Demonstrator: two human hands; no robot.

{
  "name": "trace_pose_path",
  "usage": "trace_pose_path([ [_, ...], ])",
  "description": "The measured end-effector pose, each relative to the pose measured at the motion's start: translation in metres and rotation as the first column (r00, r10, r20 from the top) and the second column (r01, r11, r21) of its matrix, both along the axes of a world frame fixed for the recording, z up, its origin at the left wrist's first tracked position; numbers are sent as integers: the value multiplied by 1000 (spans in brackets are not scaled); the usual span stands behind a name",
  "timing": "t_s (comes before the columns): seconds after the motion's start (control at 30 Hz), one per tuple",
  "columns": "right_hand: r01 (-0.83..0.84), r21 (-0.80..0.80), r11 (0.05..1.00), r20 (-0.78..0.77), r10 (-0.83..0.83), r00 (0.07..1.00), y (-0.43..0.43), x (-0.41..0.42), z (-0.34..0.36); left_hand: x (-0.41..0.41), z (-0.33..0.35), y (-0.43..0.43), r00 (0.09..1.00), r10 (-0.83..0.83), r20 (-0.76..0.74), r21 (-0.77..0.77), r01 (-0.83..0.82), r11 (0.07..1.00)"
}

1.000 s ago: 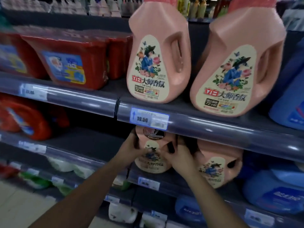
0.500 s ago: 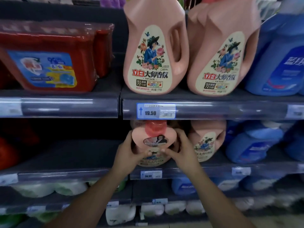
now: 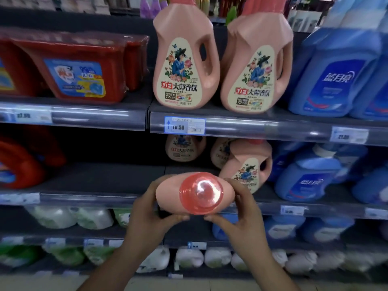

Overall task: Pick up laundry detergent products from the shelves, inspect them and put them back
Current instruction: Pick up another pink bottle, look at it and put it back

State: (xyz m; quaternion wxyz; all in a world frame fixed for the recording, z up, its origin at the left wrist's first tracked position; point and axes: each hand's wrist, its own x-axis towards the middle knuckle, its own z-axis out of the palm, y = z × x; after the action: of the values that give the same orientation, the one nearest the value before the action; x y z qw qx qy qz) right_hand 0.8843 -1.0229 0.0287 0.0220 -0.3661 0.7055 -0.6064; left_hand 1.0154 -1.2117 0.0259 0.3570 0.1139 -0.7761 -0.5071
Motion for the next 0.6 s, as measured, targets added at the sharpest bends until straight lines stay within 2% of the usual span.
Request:
trace_pose_path([
  [0.1,-16,-23,1000,-22,16,1000,14,11,11,15,16,18,1000,6,-28,-28,-7,1000],
  [0.2,-72,-68,995,26,74,997,28,11,27,24,32,34,998,-25,-64,-5,25,1000],
  [0.4,-251,-203,946,255,299,920,43,10,55,31,51,60,985,-142,-102,103,152,983],
  [0.6,-218,-272,937,406,317,857,50,10,61,23,45,59,959,-257,-116,304,280,911],
])
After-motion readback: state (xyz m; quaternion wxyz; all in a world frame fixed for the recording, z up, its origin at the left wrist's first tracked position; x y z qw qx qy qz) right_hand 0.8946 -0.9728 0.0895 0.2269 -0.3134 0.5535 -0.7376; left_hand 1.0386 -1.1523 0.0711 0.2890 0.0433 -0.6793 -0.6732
